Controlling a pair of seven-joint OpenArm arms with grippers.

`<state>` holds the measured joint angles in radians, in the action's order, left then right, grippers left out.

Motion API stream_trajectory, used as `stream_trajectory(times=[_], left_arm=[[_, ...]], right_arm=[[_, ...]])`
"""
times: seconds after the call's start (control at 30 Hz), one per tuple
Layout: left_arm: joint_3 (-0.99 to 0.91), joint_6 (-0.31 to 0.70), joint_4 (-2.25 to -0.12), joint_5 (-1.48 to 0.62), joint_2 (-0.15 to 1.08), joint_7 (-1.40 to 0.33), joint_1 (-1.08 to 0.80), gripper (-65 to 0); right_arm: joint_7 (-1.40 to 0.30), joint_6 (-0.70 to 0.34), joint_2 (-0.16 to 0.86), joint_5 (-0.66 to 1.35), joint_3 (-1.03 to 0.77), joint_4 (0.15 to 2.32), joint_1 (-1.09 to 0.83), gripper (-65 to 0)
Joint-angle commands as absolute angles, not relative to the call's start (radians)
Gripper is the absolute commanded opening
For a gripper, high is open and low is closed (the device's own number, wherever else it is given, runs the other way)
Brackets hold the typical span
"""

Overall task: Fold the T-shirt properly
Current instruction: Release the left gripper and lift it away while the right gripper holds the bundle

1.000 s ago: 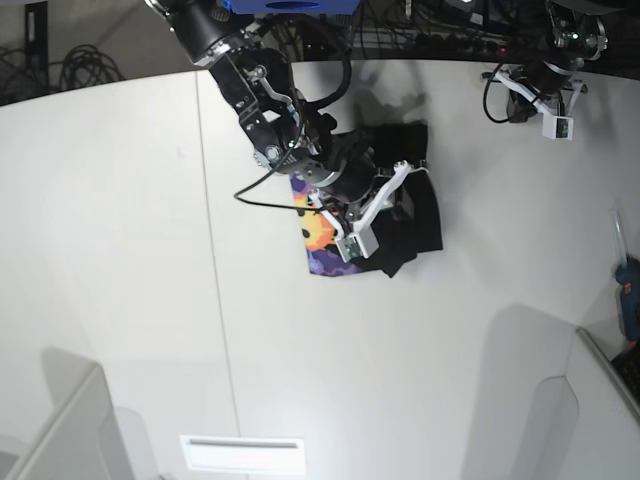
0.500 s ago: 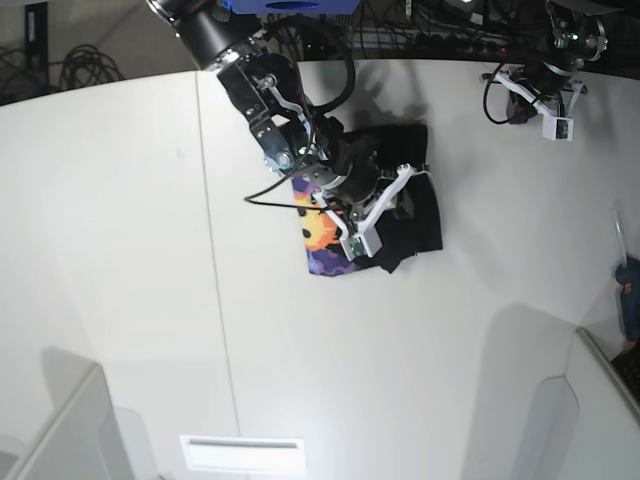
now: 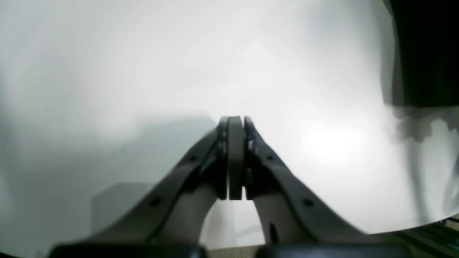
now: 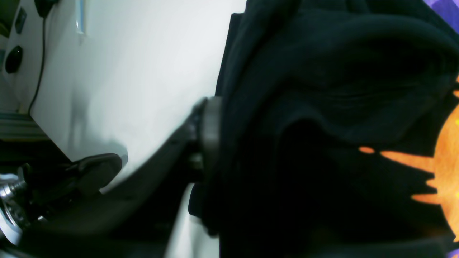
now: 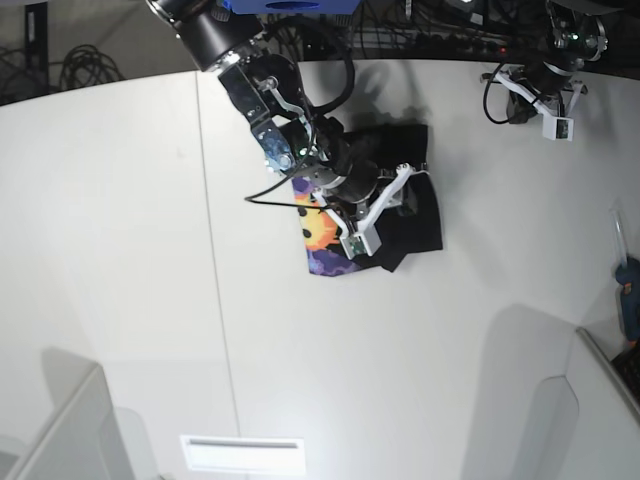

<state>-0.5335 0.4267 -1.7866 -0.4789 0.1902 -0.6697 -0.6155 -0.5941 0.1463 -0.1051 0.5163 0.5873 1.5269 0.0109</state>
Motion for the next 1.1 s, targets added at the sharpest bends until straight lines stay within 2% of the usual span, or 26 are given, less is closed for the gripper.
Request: stream_trajectory(times=[0.0, 0.07, 0.13, 0.37, 0.53, 0.7, 1.07], left_arm=[[-0.544, 0.435, -1.799, -0.49, 0.203, -0.654, -0.624, -65.0], [-0.545, 0.435, -1.799, -0.49, 0.203, -0.654, -0.624, -65.0], [-0.545, 0.435, -1.799, -0.49, 0.203, -0.654, -0.624, -65.0], [-0.595, 0.435, -1.799, -0.49, 0.202, -0.656, -0.624, -65.0], [-0.662, 0.437, -1.799, -0.49, 0.202, -0.725, -0.613, -65.0], [-0.722, 0.529, -1.799, -0.49, 0.202, -0.73, -0.613, -65.0], [-0.746, 0.539, -1.797, -0.49, 0.202, -0.731, -0.613, -65.0]], right_arm=[[-0.578, 0.139, -0.12, 0.526, 0.59, 1.534, 0.027, -37.5], [-0.576, 0.139, -0.12, 0.526, 0.59, 1.527, 0.027, -29.1], [-0.575, 0.139, -0.12, 0.526, 0.59, 1.527, 0.027, -26.6], [-0.573, 0.14, -0.113, 0.519, 0.7, 1.529, 0.056, -26.7], [-0.576, 0.14, -0.114, 0.519, 0.727, 1.527, 0.084, -26.7], [-0.578, 0.14, -0.12, 0.519, 0.737, 1.526, 0.107, -26.7], [-0.575, 0.142, -0.134, 0.519, 1.004, 1.423, 0.251, -26.7]])
